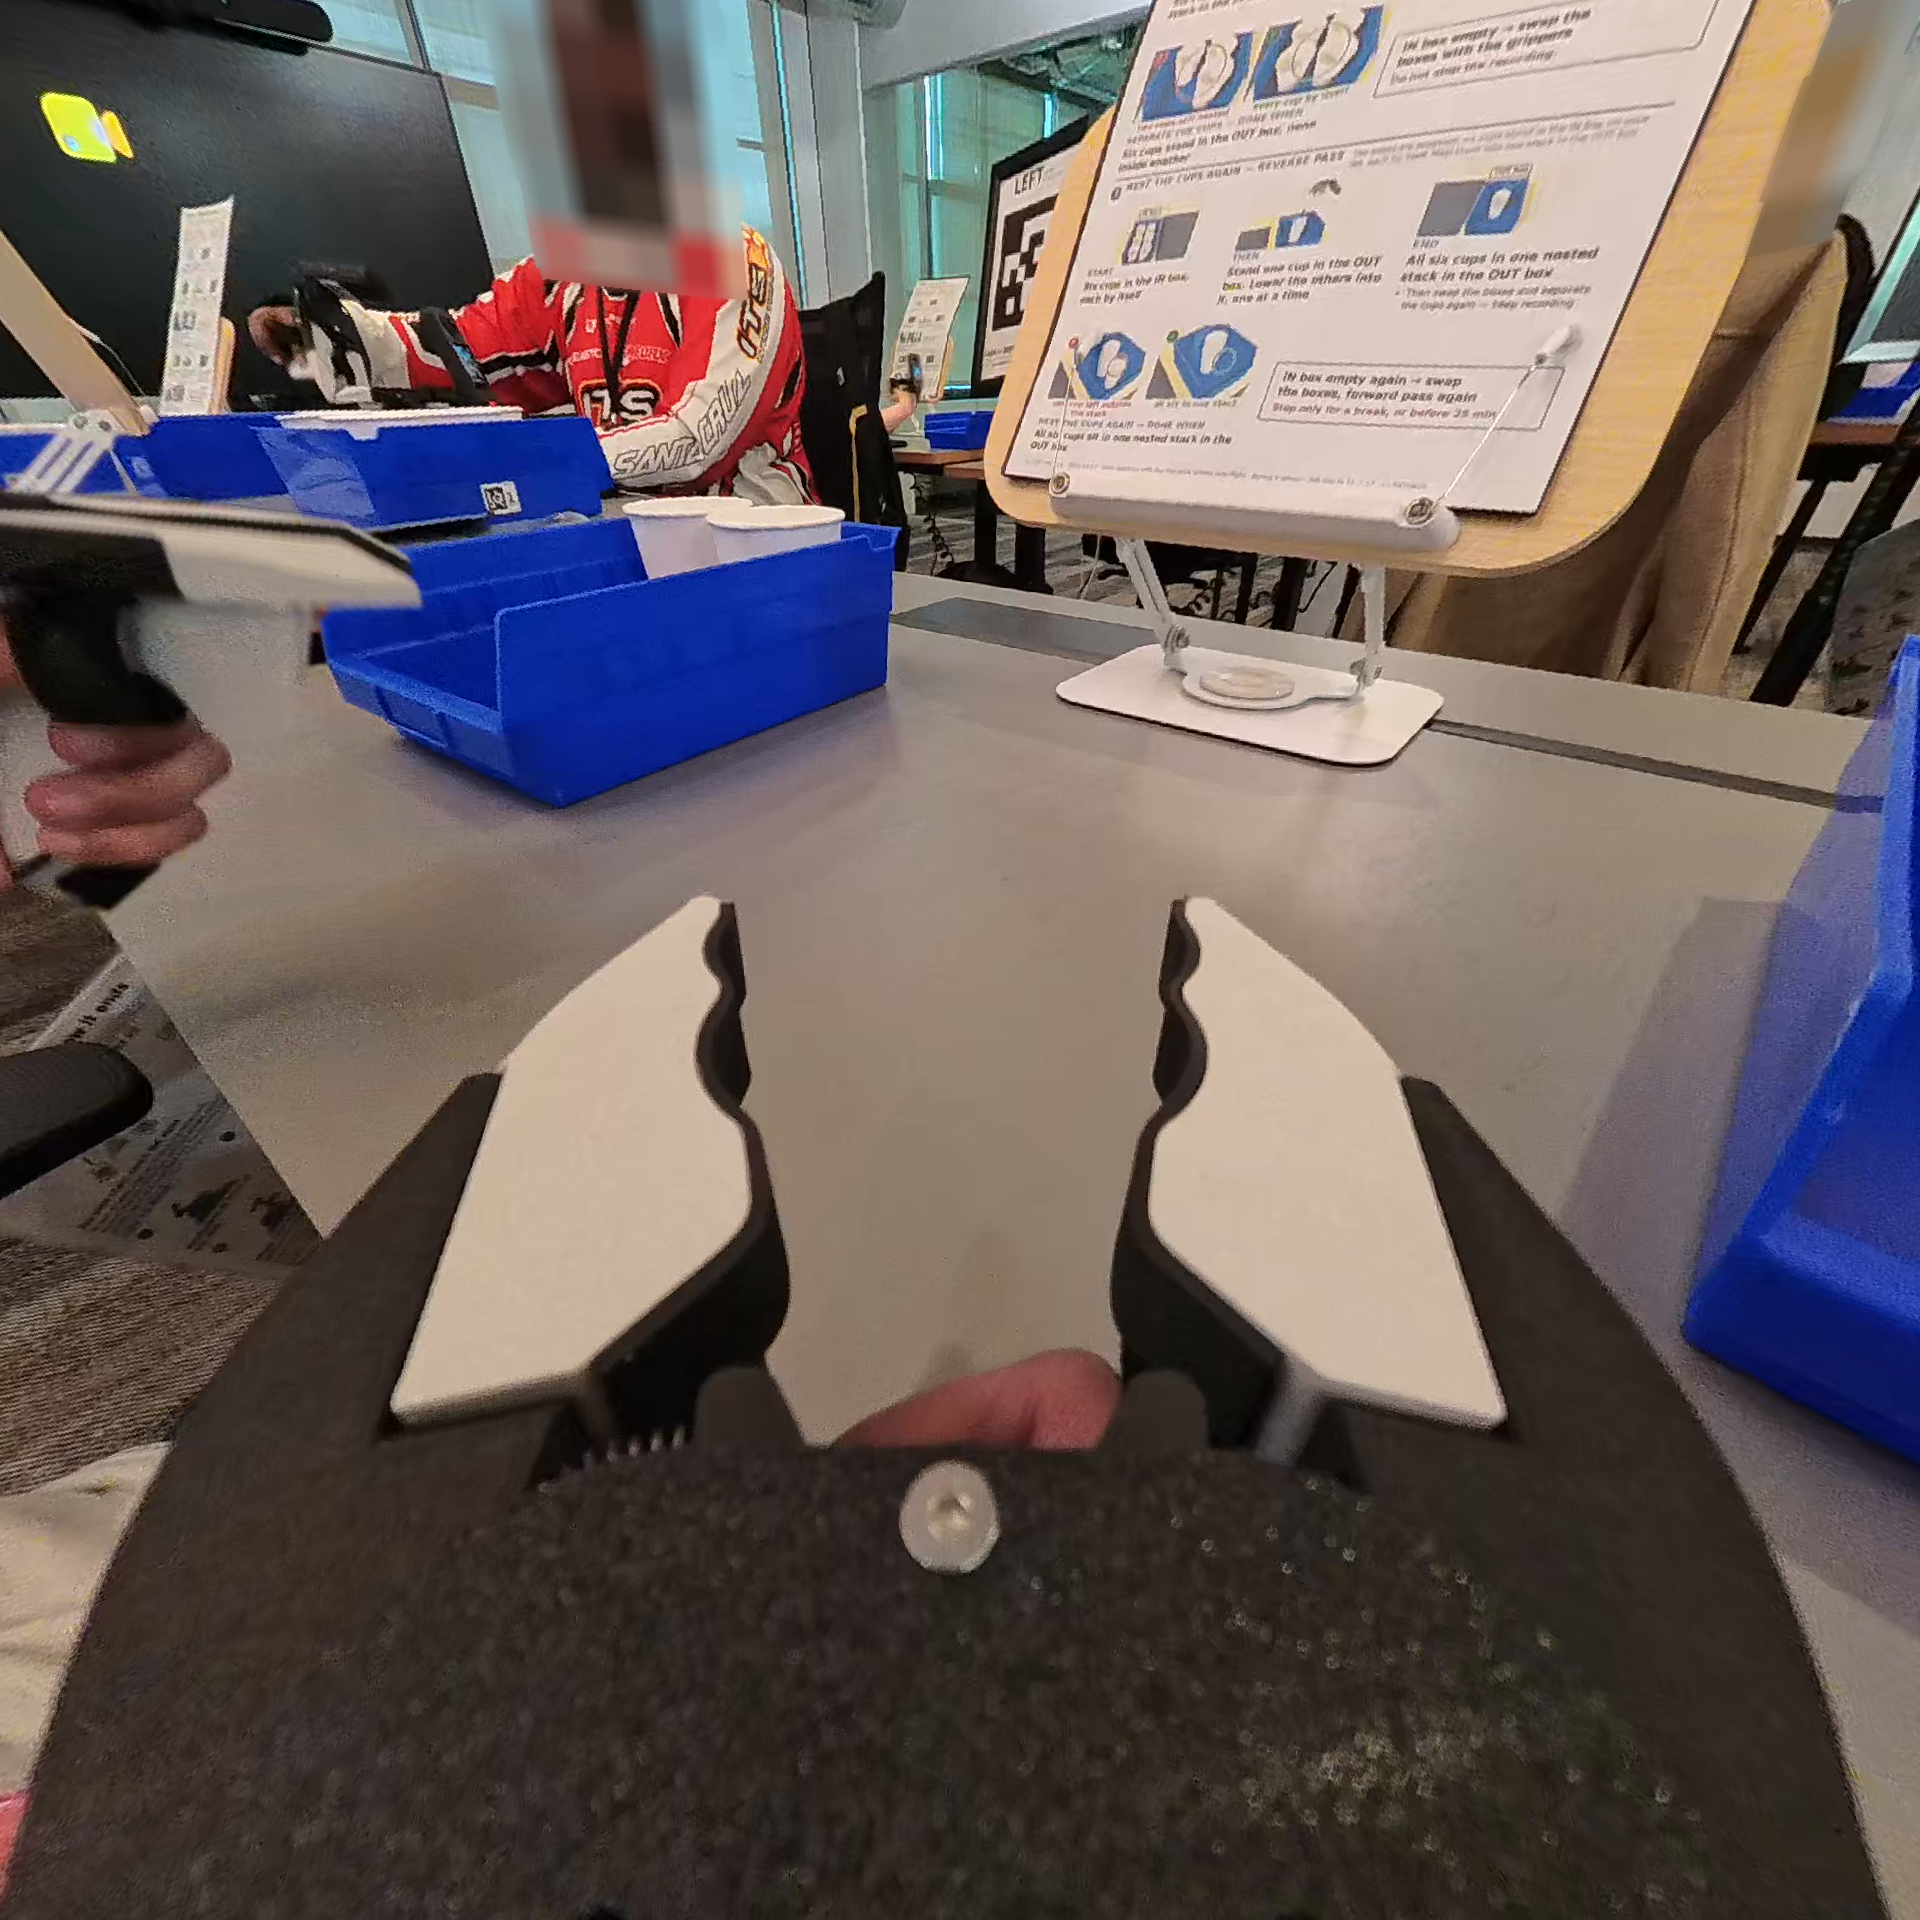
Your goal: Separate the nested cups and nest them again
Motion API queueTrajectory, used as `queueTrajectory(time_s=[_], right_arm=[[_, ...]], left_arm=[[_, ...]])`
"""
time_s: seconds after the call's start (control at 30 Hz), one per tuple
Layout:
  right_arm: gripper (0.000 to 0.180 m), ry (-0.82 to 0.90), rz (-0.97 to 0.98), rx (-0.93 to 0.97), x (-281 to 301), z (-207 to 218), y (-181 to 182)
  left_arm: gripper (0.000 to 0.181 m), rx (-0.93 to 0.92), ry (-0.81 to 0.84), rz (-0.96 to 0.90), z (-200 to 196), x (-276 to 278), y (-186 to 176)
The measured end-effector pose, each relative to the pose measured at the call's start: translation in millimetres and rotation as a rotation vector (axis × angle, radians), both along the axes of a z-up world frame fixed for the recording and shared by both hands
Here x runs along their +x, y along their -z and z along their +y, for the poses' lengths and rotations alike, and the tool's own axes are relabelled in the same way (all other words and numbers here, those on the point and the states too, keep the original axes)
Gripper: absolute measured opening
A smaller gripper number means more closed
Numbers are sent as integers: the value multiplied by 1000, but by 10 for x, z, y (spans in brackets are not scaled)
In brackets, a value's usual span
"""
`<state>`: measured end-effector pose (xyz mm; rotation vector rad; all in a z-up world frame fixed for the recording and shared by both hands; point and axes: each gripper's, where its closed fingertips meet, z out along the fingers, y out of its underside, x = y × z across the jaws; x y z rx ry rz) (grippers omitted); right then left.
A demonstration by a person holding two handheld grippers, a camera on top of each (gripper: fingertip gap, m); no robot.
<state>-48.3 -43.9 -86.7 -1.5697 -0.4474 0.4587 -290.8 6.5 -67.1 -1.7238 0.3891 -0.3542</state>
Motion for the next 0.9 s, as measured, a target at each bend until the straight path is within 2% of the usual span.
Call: queueTrajectory(time_s=[0.1, 0.17, 0.33, 0.47, 0.67, 0.9], right_arm=[[76, -20, 50, -36, 11, 11, 8], [76, -41, 88, -70, 7, 20, 29], [75, -63, 118, -106, 6, 24, 41], [74, -49, 92, -89, 37, 23, 18], [72, -70, 102, -112, 24, 7, 57], [70, -100, 89, -137, -61, -7, 123]], left_arm=[[75, 21, -89, -99, 216, -469, -320], [78, -10, -123, -116, 546, -734, -418], [87, -161, -175, -33, 1612, -1007, -166], [85, -211, -258, 22, 2215, -1080, 66], [89, -255, -368, 80, 2655, -1137, 322], [90, -165, -414, 157, 2894, -1107, 329]])
